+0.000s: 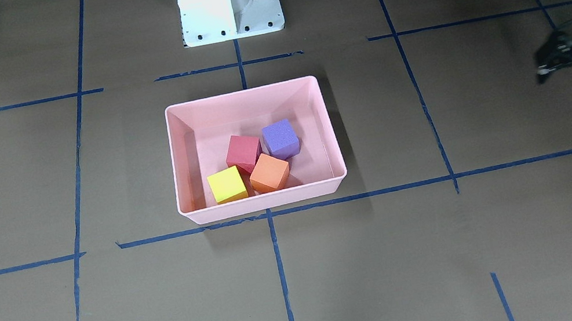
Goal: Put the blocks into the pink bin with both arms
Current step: 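Release the orange cube into the bin and withdraw the left arm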
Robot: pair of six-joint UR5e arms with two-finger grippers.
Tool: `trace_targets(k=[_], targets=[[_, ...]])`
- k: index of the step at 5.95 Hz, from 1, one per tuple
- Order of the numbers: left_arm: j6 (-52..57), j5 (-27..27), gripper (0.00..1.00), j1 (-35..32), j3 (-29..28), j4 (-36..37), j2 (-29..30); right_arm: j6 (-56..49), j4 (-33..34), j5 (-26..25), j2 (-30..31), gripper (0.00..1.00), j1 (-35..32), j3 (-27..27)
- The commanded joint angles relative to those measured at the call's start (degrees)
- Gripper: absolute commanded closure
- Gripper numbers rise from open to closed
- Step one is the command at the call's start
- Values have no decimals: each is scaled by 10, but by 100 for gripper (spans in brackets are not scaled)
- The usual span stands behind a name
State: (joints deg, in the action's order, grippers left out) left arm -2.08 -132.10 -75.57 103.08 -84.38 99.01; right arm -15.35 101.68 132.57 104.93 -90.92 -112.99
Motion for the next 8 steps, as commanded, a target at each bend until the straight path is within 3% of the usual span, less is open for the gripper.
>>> trace_targets(k=[1,2,4,8], targets=[[99,-40,0,-114,-31,-7,-104,31,-33,2,-11,0,0,26],[93,-46,0,-125,-18,-16,-151,34,-33,19,-12,0,0,26],[92,-47,0,-125,-39,-16,-155,33,-34,21,-12,0,0,26],[95,-46,0,-126,-22,-11,-160,33,-34,21,-12,0,0,24]])
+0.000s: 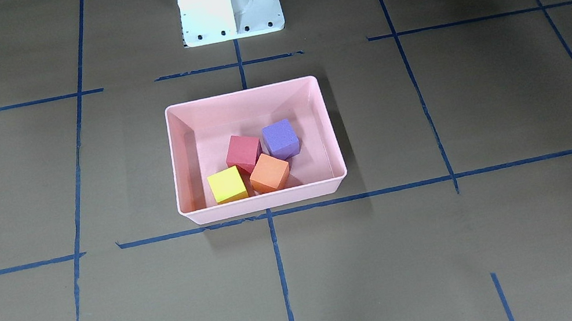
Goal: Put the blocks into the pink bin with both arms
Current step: 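Release the orange cube into the bin and withdraw the left arm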
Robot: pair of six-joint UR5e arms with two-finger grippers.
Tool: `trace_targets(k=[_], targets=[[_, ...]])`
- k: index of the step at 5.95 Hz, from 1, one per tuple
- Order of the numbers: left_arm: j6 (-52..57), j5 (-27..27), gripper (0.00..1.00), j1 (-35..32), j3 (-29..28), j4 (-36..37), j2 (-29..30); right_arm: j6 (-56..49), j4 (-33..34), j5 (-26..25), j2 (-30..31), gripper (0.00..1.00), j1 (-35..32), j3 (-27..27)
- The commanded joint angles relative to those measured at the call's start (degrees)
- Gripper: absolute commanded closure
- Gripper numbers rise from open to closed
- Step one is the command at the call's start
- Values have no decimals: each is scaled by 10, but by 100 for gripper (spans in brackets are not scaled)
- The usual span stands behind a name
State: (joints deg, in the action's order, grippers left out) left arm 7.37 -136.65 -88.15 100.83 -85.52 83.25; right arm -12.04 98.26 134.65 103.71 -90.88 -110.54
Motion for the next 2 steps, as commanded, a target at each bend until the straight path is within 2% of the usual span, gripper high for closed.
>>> trace_targets(k=[1,2], targets=[[0,0,0,0,1,-1,-6,0,0,0,0,0,0,0],[0,0,0,0,0,-1,-6,0,0,0,0,0,0,-1]])
